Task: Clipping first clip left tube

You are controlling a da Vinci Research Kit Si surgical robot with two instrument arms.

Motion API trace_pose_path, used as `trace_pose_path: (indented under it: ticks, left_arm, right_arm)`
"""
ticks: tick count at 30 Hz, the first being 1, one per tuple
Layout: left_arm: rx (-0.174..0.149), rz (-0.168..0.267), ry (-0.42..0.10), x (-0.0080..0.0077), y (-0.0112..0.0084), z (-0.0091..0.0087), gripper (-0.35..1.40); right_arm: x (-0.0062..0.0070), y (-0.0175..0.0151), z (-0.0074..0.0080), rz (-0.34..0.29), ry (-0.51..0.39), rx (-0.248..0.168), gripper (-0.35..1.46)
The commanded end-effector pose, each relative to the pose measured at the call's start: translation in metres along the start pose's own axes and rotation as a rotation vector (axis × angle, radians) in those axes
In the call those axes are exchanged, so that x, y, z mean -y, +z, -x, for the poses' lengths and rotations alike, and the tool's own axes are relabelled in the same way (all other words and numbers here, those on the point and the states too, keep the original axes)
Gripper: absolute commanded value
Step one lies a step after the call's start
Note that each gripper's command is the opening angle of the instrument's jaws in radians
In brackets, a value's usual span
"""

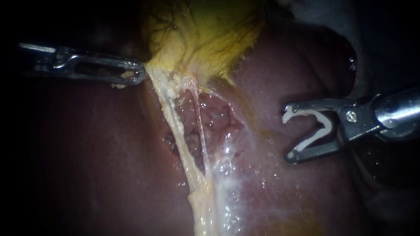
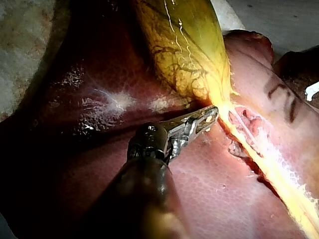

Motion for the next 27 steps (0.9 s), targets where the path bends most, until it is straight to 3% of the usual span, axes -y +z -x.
trace_pose_path:
  ticks: [1, 4, 16, 22, 27]
  left_arm:
    - [0.0, 0.0, 0.0, 0.0, 0.0, 0.0, -0.35]
    - [0.0, 0.0, 0.0, 0.0, 0.0, 0.0, -0.35]
    - [0.0, 0.0, 0.0, 0.0, 0.0, 0.0, -0.35]
    - [0.0, 0.0, 0.0, 0.0, 0.0001, 0.0, -0.35]
    - [0.0, 0.001, 0.0, 0.0, 0.0001, -0.0001, -0.35]
  right_arm:
    - [0.0, 0.0001, -0.0001, -0.006, 0.0, -0.004, 0.58]
    - [0.0, 0.0004, -0.0003, -0.021, 0.003, -0.017, 0.58]
    - [-0.0009, 0.003, -0.0008, -0.203, 0.128, -0.116, 0.56]
    - [-0.0021, 0.0052, -0.0002, -0.305, 0.198, -0.172, 0.54]
    - [-0.0026, 0.0078, 0.0013, -0.369, 0.24, -0.177, 0.54]
